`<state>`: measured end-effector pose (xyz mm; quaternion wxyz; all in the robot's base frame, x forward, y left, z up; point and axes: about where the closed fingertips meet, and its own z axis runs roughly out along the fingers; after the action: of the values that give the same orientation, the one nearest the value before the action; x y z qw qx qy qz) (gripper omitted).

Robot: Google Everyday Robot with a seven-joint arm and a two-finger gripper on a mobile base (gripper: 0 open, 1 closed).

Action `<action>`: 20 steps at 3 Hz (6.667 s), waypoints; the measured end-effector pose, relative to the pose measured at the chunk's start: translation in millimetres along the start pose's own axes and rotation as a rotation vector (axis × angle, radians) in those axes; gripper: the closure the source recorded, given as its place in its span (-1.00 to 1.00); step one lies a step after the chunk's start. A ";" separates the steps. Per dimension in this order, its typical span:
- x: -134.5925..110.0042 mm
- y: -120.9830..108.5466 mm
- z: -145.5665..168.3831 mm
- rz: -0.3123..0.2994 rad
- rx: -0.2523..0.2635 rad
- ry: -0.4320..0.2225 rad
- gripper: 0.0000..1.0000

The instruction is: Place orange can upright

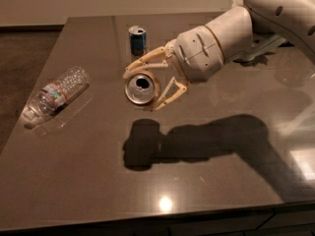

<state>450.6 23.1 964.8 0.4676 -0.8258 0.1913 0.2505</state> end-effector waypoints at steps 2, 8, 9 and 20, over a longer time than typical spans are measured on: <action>0.2 0.7 -3.9 0.145 -0.035 -0.063 1.00; 5.8 19.2 5.8 0.474 0.159 0.162 1.00; 17.0 19.7 4.9 0.521 0.279 0.202 1.00; 107.7 0.3 -34.4 0.867 0.815 0.020 1.00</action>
Offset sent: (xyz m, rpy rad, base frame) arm -0.0013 -0.0121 0.0028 -0.0579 0.2384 -0.0097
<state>544.8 -15.7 915.8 0.6001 -0.4286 0.5964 0.3171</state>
